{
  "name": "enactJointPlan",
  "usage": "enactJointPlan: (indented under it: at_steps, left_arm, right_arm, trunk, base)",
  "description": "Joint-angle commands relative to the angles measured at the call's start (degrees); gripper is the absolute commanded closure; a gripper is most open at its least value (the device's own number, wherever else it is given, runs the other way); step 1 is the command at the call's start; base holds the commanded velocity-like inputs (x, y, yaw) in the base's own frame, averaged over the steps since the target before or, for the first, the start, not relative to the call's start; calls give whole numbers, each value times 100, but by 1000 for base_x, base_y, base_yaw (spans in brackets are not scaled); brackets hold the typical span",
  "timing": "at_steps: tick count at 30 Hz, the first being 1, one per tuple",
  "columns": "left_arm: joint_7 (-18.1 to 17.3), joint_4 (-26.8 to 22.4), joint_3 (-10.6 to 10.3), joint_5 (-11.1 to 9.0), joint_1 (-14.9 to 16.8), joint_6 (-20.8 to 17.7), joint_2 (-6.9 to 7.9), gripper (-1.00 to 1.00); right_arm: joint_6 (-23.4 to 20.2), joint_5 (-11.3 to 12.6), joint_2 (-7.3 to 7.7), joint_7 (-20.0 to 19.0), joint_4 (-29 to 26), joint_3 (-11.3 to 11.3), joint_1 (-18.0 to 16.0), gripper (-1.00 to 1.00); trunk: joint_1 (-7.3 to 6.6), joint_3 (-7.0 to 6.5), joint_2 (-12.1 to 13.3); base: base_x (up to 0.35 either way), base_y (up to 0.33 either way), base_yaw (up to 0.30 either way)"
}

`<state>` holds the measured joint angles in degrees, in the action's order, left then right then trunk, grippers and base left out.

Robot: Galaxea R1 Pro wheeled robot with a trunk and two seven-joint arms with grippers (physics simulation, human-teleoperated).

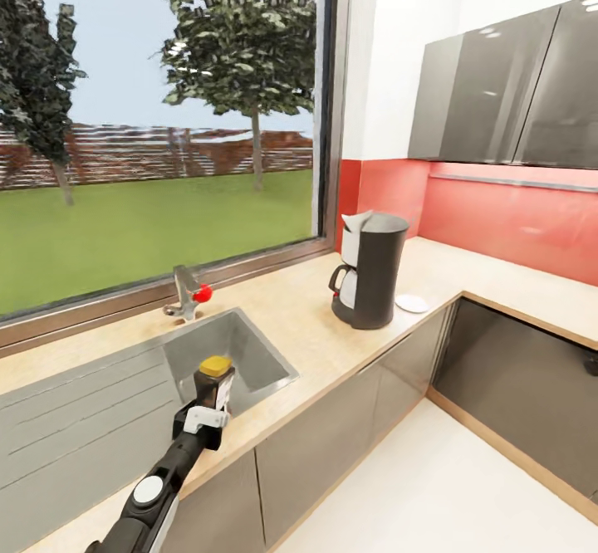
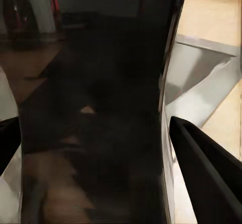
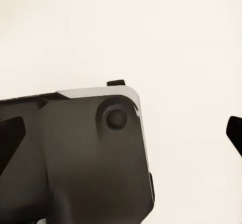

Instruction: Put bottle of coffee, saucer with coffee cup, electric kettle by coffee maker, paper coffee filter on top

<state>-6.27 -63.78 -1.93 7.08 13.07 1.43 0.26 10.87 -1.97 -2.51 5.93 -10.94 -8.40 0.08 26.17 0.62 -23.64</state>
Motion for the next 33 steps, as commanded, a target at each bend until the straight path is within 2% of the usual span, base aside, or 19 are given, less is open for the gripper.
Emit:
enactJointPlan:
  at_steps: [1,33]
  left_arm:
    - [-5,-3,-1,59,3,15,3,100]
    - [-14,5,-1,57,3,15,9,100]
  right_arm:
    - [11,-19,-4,4,-5,-32,1,-100]
    - [11,-22,-4,-3,7,-20,1,-100]
  trunk:
    - [5,6,-8]
    - [5,-42,-8]
  base:
    - [239,-238,0]
    - [251,-235,0]
